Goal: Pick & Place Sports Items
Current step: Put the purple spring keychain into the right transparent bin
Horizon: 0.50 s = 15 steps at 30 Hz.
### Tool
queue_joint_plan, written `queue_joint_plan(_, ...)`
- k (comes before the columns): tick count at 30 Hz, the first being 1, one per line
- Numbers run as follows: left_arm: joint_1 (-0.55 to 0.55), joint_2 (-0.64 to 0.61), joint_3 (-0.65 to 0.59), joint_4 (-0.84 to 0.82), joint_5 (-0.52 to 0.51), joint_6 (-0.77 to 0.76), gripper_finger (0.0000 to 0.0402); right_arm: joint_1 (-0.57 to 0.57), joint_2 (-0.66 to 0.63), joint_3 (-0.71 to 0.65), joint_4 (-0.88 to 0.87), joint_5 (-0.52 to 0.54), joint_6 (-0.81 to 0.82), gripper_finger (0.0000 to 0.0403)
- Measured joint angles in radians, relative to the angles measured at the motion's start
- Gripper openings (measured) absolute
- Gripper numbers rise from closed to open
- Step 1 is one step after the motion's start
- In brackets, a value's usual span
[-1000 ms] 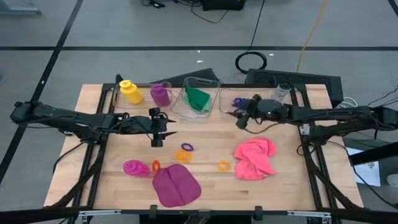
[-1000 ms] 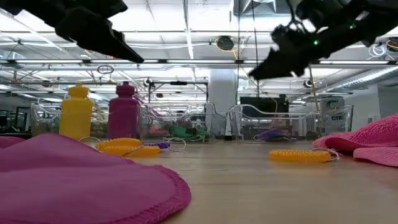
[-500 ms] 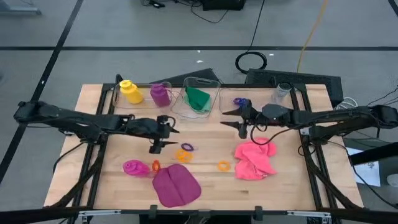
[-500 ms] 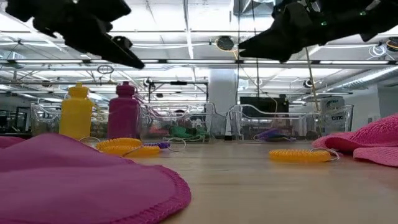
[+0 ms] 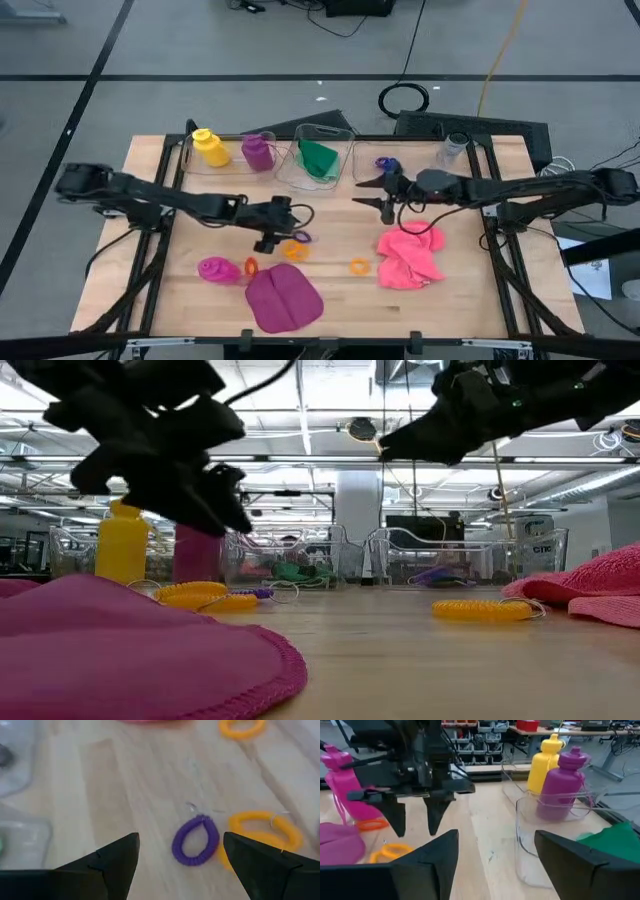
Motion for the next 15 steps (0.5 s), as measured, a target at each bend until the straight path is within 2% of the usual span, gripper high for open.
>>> queue_joint_plan(15,0.071,0.147,0.031,0.015,0.024,-0.046,0.0243,0.000,0.023,0.000,0.009,0.000,-0.001,0.0192)
